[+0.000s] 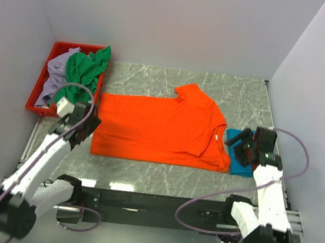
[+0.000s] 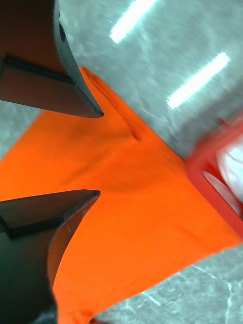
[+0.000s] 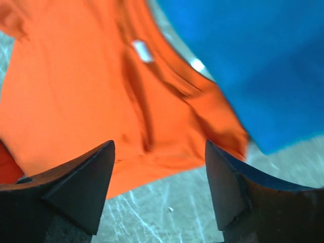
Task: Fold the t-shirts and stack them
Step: Fold the tshirt
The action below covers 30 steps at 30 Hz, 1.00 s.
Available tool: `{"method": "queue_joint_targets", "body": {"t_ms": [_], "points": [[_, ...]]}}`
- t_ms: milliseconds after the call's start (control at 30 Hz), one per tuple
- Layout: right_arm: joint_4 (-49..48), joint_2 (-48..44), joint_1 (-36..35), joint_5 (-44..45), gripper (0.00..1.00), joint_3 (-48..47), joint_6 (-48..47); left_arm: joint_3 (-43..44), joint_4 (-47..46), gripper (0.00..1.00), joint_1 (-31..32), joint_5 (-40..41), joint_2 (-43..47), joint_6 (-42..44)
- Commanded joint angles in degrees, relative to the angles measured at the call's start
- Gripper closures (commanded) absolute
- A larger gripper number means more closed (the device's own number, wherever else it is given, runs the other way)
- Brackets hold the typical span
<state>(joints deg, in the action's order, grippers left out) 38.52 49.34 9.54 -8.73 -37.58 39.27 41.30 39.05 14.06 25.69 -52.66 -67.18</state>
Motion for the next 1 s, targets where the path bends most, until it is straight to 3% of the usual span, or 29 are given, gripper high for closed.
{"method": "queue_joint_targets", "body": {"t_ms": [0, 133, 233, 367, 533, 700, 967], "points": [[-8.5, 8.1, -4.5, -0.8, 0.23, -7.7, -2.8, 7.4, -3.6, 0.36, 0.1, 3.9, -7.5, 5.6], [-12.2, 18.7, -9.3, 2.3, 0.25, -15.2, -4.0, 13.4, -5.9, 0.38, 0.0, 5.5, -19.5, 8.8], [-12.5, 28.0, -13.8, 0.7, 0.32, -22.3, -5.0, 18.0, -7.1, 0.42, 0.0, 5.7, -24.8, 11.2], [-7.4, 35.2, -19.7, 8.6, 0.35, -28.6, -5.2, 22.2, -7.4, 0.43, 0.0, 5.5, -31.5, 12.9], [-11.0, 28.6, -21.6, 10.1, 0.35, -17.2, -3.1, 18.9, -11.4, 0.43, 0.0, 1.5, -30.9, 13.1], [-15.8, 21.4, -21.9, 5.6, 0.35, -3.8, -2.3, 14.4, -14.8, 0.44, 0.1, -3.7, -28.5, 13.2], [-23.1, 23.1, -22.2, 2.3, 0.36, 1.8, -1.9, 11.3, -16.5, 0.44, 0.1, -9.8, -23.2, 15.8]]}}
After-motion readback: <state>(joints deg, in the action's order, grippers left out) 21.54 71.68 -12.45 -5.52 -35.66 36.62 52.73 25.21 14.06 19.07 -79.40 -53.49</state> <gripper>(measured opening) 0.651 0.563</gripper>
